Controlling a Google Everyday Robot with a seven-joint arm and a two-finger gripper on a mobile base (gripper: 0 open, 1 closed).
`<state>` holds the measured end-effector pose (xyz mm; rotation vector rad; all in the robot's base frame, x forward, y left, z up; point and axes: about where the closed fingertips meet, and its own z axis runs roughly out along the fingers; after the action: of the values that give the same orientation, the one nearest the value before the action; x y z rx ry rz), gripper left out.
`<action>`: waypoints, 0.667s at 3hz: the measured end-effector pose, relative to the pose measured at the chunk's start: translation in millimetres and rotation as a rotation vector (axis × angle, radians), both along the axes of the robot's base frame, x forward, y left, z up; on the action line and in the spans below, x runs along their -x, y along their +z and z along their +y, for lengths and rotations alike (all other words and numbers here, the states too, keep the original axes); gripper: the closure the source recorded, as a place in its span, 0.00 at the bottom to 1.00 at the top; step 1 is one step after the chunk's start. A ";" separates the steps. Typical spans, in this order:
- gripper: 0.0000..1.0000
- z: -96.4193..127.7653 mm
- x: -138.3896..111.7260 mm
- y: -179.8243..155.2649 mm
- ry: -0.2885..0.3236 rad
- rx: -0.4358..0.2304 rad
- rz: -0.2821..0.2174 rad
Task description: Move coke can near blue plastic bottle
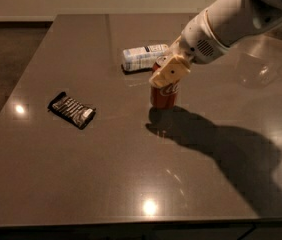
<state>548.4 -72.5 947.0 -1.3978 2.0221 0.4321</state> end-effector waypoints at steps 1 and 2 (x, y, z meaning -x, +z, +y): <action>1.00 -0.8 -49.4 5.3 -0.089 0.003 -0.060; 1.00 -2.3 -78.7 4.4 -0.142 0.021 -0.092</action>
Offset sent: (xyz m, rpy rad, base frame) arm 0.1166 -0.0087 0.0037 -0.0434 -0.1340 -0.2167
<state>627.1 -74.8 951.5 -1.2530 2.0400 0.2796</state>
